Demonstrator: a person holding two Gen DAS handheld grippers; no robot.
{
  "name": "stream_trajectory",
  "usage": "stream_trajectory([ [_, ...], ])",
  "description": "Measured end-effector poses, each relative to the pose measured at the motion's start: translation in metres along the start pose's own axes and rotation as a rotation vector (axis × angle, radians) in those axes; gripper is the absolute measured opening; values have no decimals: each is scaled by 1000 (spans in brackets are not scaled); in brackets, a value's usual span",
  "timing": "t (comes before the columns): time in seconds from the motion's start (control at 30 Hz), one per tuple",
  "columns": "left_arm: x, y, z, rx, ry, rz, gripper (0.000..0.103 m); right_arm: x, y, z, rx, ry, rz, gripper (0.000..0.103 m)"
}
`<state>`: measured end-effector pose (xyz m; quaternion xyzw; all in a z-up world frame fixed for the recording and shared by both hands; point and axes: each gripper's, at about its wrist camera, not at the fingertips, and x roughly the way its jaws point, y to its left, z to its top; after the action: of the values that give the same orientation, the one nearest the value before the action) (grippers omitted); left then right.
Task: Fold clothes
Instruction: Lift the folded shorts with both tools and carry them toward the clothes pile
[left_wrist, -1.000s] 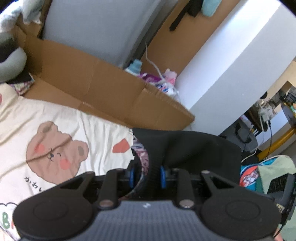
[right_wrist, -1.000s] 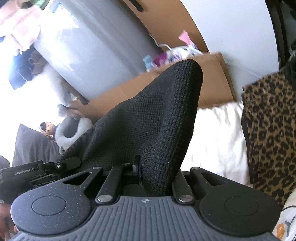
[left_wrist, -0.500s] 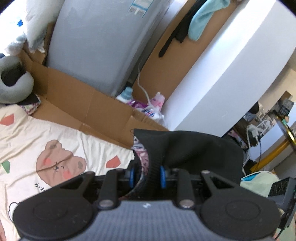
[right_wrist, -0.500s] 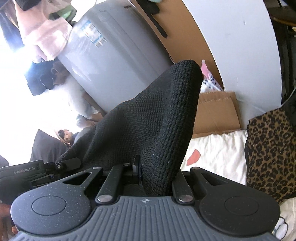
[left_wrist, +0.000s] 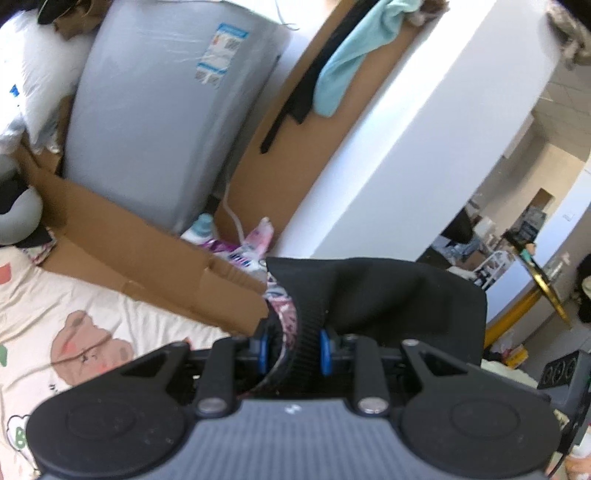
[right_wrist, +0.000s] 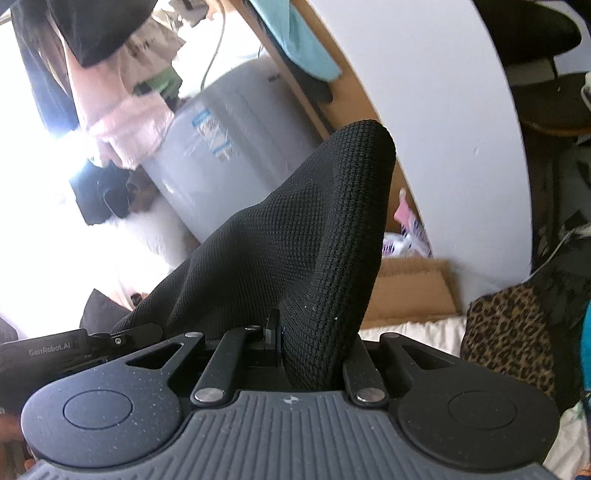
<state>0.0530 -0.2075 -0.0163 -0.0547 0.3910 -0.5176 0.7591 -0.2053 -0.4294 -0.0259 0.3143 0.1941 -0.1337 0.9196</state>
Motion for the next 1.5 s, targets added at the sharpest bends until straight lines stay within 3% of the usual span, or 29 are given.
stream_trajectory([
  [0.47,-22,-70,10,-4,-46,-98,27,-89,10,66,-73,-114,-56,9],
  [0.77,-16,-92,-1,16,-33,-136,27,-128,-5,68,-86,-157,-80,9],
  [1.07,20,-89,-26,15,29,-163,27,-121,-48,34,-57,-145,-131,9],
  [1.27,66,-74,-45,-26,98,-182,27,-96,-82,22,-44,-101,-183,9],
  [1.5,122,-56,-69,9,149,-193,27,-56,-123,0,-36,-71,-237,9],
])
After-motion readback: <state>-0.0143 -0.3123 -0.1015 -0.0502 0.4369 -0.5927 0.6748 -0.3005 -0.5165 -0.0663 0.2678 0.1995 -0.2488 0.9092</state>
